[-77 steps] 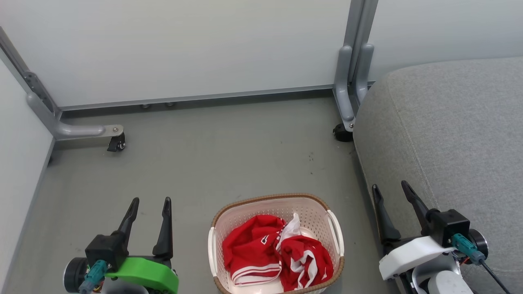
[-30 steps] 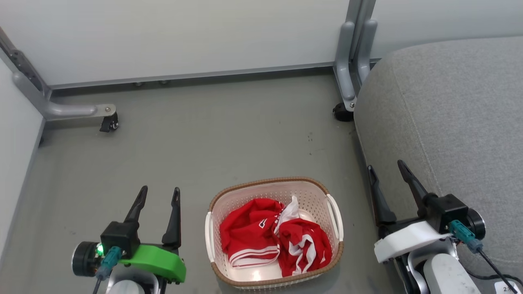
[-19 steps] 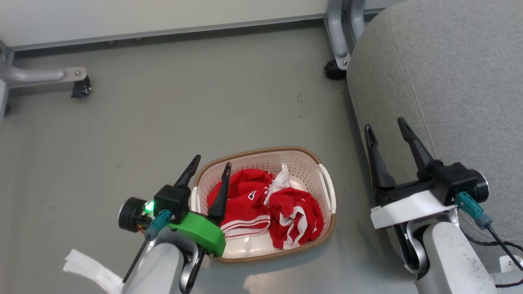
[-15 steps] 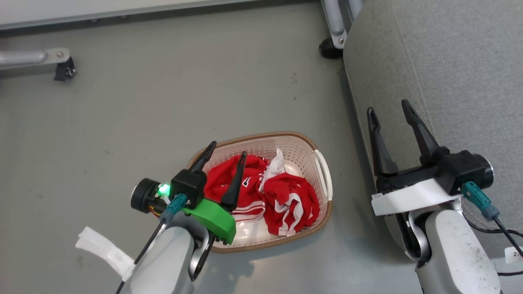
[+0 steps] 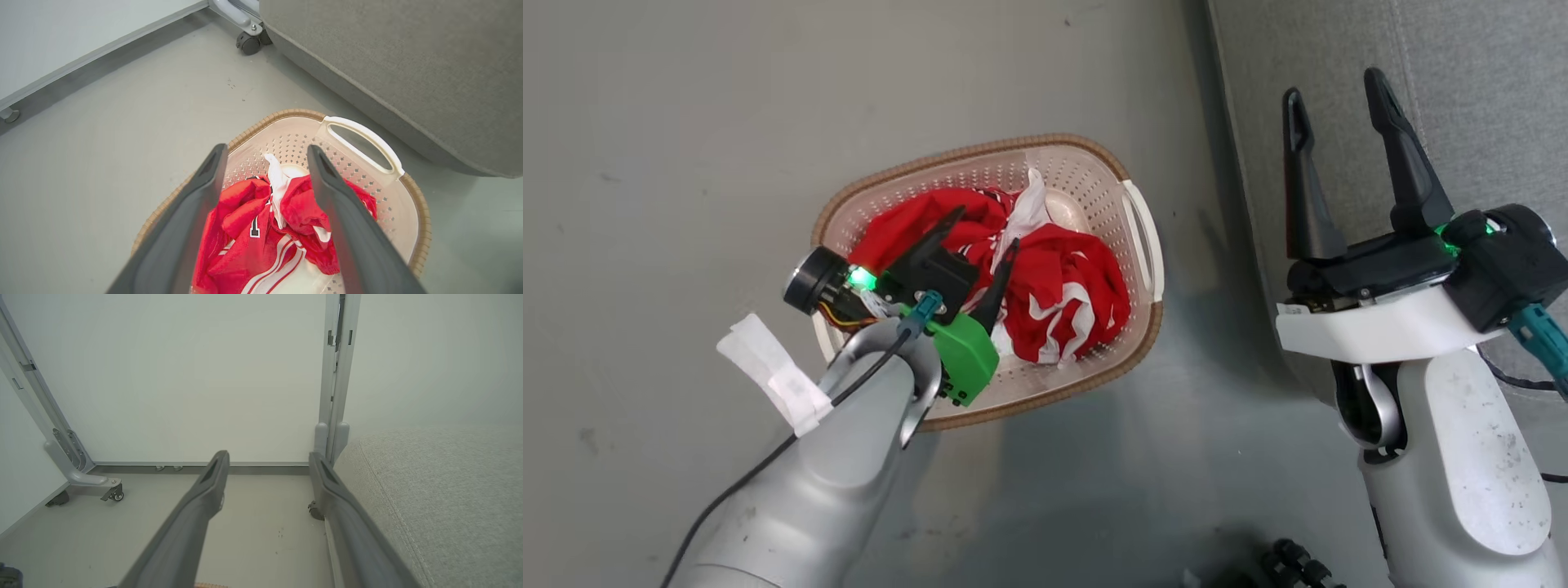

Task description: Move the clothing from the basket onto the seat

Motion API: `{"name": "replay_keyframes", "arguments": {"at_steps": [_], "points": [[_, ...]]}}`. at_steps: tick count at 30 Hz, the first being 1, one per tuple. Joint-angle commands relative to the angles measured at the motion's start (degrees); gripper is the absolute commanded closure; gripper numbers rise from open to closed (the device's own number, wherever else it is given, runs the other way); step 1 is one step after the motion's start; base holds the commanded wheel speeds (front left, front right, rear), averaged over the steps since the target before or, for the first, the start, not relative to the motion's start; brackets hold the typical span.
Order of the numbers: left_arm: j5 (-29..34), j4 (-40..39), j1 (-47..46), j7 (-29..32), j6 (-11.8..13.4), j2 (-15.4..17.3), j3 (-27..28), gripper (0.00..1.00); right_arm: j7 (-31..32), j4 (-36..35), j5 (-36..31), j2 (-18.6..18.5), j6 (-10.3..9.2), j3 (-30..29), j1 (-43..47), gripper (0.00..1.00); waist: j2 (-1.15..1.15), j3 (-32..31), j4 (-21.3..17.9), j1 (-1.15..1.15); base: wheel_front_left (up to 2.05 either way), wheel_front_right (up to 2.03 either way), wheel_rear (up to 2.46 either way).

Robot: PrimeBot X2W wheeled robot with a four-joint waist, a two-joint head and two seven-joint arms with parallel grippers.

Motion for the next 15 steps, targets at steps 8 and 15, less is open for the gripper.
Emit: {"name": "replay_keyframes", "arguments": {"at_steps": [8, 15], "points": [[5.6, 13.0, -9.7, 0.0, 1.2, 3.5, -3.5, 0.0, -0.2, -2.7, 3.2, 0.0, 0.0, 1.4, -2.9, 0.0, 0.0, 14.7, -7.2, -0.01, 0.0, 0.0, 0.0], [9.5, 20.9, -15.4, 0.6, 1.8, 5.3, -7.5, 0.0, -0.2, -2.9, 5.8, 0.0, 0.0, 3.0, -4.0, 0.0, 0.0, 18.6, -9.7, -0.01, 0.0, 0.0, 0.0]]}}
